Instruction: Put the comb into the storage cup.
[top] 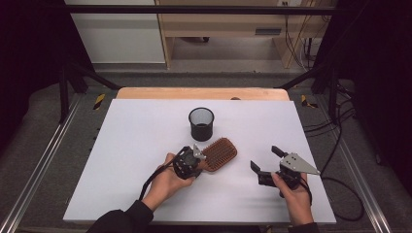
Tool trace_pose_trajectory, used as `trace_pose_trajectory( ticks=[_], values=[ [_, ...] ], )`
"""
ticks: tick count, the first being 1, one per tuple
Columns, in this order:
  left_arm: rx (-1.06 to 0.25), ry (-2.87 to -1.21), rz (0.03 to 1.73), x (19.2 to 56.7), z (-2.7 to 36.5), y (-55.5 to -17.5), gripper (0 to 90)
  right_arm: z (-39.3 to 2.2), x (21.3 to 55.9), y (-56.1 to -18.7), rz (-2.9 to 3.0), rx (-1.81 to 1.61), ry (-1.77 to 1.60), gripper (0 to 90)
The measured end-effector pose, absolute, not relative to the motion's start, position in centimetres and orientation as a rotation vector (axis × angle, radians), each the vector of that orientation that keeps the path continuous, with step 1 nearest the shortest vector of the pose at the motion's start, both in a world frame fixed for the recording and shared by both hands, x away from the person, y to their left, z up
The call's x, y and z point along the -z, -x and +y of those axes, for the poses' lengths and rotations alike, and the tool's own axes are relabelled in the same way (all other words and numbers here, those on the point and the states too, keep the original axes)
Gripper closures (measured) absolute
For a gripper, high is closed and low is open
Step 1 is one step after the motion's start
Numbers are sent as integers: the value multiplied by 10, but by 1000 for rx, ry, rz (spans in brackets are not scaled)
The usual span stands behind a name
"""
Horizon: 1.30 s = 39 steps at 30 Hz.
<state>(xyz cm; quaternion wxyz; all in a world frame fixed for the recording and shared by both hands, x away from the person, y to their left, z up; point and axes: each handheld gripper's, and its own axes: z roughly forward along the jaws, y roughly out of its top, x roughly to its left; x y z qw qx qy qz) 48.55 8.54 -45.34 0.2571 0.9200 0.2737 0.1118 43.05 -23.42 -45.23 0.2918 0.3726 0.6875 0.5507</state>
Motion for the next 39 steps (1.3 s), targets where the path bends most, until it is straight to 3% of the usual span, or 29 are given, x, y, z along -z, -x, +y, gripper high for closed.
trace_pose_trajectory(
  ticks=[9, 19, 39],
  values=[
    [-392, -2318, 740, 444, 106, -472, 729, -231, 451, -432, 1829, -1527, -1028, 46],
    [-454, -2143, 739, 441, 128, -459, 729, -200, 447, -437, 1895, -1678, -1040, 47],
    [-464, -2052, 749, 438, 138, -450, 729, -150, 437, -453, 1959, -1839, -1148, 54]
  ],
)
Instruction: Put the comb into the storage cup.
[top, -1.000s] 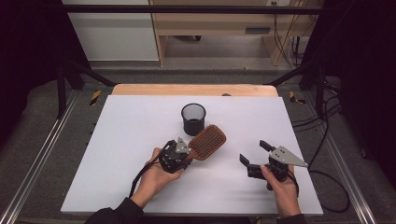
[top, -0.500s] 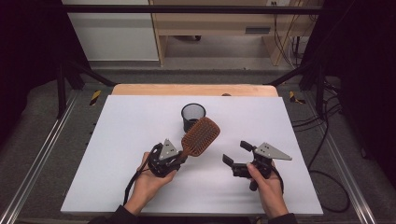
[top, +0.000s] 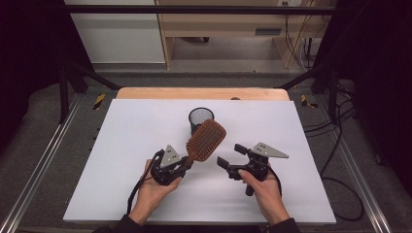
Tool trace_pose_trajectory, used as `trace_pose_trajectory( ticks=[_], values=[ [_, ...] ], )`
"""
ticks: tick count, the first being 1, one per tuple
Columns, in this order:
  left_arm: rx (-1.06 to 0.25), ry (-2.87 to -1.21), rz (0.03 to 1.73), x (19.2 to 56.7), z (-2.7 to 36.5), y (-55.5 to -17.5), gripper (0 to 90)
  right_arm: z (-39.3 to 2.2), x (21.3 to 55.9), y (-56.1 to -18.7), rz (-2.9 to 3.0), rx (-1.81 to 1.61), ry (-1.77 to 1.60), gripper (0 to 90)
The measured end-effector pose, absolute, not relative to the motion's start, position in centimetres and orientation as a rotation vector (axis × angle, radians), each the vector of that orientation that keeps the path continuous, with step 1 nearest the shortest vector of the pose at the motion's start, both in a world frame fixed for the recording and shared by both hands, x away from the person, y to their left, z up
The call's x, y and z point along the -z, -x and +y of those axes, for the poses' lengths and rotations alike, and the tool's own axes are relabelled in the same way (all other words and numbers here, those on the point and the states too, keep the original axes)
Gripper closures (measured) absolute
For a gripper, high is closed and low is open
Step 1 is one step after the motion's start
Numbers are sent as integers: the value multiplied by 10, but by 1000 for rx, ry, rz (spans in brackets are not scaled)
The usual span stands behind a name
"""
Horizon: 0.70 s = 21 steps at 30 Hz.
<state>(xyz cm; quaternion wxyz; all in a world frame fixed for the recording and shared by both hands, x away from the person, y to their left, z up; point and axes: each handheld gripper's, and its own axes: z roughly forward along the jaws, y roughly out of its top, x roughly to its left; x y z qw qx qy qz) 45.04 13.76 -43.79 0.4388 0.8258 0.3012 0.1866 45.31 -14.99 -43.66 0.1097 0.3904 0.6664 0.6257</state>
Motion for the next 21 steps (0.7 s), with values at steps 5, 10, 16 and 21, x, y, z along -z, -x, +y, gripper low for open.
trace_pose_trajectory(
  ticks=[5, 10, 16, 21],
  values=[
    [-464, -2038, 729, 436, 136, -448, 729, -138, 433, -463, 1962, -1902, -1182, 60],
    [-474, -2024, 705, 434, 136, -446, 729, -130, 427, -471, 1952, -1970, -1205, 66],
    [-485, -1993, 701, 431, 135, -441, 729, -125, 420, -475, 1950, -2000, -1210, 80],
    [-489, -1990, 686, 430, 133, -439, 729, -124, 413, -480, 1952, -2016, -1209, 118]
  ],
)
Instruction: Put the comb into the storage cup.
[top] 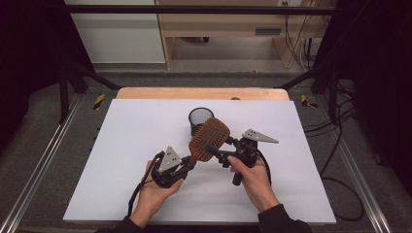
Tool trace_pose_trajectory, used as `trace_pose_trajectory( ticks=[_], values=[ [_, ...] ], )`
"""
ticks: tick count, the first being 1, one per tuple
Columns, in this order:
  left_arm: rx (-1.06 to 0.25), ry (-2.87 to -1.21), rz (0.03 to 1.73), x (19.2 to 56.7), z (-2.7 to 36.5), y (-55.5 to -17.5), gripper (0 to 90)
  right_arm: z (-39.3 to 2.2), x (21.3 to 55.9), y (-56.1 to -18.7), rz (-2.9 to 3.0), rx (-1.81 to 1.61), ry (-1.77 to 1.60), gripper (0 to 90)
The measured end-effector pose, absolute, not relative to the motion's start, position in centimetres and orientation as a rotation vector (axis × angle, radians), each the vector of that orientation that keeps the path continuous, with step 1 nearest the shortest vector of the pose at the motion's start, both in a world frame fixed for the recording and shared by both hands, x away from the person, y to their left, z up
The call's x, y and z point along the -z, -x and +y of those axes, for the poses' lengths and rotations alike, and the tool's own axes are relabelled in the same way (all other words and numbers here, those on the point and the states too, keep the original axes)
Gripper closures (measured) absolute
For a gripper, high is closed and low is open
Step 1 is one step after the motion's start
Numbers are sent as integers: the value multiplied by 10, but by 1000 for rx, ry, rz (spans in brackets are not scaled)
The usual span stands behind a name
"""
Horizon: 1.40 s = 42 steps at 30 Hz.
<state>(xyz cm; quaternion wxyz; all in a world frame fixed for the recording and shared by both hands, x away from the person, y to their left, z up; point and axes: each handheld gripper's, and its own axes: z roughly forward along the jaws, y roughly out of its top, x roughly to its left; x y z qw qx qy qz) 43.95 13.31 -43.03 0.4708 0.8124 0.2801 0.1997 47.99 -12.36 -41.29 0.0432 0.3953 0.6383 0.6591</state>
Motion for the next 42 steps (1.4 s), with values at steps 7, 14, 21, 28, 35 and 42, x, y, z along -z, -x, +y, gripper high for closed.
trace_pose_trajectory(
  ticks=[7, 14, 21, 28, 35, 42],
  values=[
    [-488, -1979, 679, 430, 132, -437, 729, -123, 405, -484, 1946, -2041, -1209, 139],
    [-486, -1980, 666, 429, 130, -436, 729, -124, 402, -486, 1944, -2046, -1216, 165],
    [-484, -1976, 667, 429, 131, -437, 728, -124, 399, -485, 1946, -2051, -1209, 189],
    [-466, -1974, 669, 430, 132, -438, 729, -123, 395, -484, 1943, -2038, -1199, 243],
    [-463, -1970, 677, 430, 134, -439, 730, -120, 391, -482, 1942, -2046, -1182, 274],
    [-454, -1972, 681, 431, 134, -440, 731, -117, 387, -481, 1948, -2035, -1165, 302]
  ],
)
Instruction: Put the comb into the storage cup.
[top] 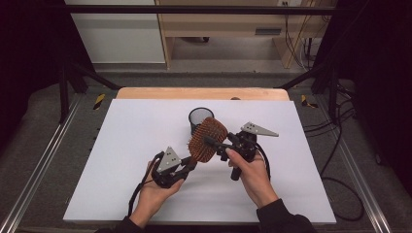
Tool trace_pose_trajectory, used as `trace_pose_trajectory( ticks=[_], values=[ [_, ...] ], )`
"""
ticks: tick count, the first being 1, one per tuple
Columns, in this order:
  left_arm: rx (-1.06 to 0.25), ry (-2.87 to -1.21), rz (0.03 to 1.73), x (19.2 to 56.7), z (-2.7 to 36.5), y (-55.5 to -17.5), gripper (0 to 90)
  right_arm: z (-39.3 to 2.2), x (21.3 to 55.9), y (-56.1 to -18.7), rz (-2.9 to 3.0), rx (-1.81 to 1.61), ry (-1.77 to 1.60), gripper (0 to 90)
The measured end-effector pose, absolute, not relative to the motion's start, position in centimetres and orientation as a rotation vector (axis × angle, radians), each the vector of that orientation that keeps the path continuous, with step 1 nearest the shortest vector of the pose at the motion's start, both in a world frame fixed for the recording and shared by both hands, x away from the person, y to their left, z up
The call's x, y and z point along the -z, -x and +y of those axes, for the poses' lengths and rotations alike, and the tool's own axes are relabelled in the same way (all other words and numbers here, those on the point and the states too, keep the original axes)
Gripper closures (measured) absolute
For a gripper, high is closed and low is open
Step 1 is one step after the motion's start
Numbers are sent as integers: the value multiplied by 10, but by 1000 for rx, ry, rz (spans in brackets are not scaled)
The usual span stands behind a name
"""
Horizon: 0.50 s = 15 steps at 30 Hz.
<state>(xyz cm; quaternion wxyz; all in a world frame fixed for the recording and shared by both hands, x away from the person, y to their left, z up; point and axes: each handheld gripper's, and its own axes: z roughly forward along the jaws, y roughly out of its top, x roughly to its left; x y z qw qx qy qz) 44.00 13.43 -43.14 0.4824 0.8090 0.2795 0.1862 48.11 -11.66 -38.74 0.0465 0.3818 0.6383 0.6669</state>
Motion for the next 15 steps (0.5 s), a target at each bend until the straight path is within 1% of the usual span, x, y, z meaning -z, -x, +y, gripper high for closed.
trace_pose_trajectory(
  ticks=[6, 15],
  values=[
    [-456, -1962, 679, 430, 134, -439, 731, -114, 384, -481, 1951, -2039, -1153, 312],
    [-455, -1959, 679, 430, 134, -439, 731, -111, 382, -481, 1942, -2026, -1144, 369]
  ],
)
